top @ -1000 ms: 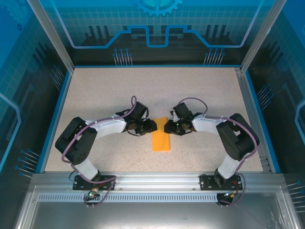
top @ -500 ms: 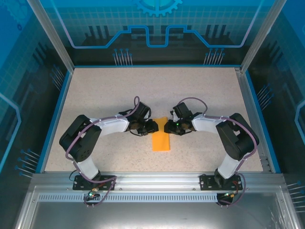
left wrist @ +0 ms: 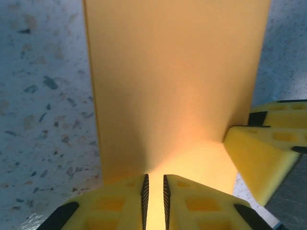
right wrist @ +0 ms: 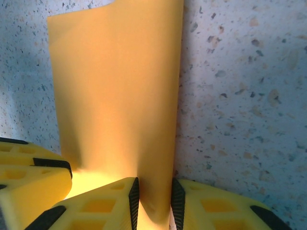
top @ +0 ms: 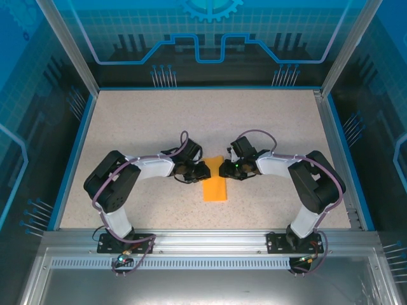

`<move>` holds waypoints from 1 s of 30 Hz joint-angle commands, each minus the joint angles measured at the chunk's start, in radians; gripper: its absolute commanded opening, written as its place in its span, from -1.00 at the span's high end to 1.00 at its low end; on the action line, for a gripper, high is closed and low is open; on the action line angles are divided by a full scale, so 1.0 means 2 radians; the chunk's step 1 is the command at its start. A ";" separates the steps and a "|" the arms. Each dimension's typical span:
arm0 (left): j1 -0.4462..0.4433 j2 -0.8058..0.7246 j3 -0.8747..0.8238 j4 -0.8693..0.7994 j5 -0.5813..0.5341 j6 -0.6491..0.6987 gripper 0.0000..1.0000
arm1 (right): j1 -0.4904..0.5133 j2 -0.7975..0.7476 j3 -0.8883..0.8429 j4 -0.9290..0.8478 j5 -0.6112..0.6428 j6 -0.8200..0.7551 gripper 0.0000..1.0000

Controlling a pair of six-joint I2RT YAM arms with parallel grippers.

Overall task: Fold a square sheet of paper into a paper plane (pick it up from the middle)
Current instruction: Hold the square sheet of paper at the center of the table, then fold the square sheet of paper in half at the center of the table.

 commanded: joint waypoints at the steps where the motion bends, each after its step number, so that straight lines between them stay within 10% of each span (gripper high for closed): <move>1: -0.003 0.014 -0.016 -0.001 -0.001 0.015 0.63 | 0.011 0.019 -0.005 -0.015 0.016 -0.009 0.43; 23: -0.003 0.033 -0.015 -0.023 -0.027 0.038 0.64 | 0.001 -0.061 0.006 -0.077 0.054 -0.031 0.10; 30: -0.003 0.036 -0.016 -0.024 -0.027 0.040 0.64 | 0.002 -0.086 -0.004 -0.039 -0.006 -0.019 0.40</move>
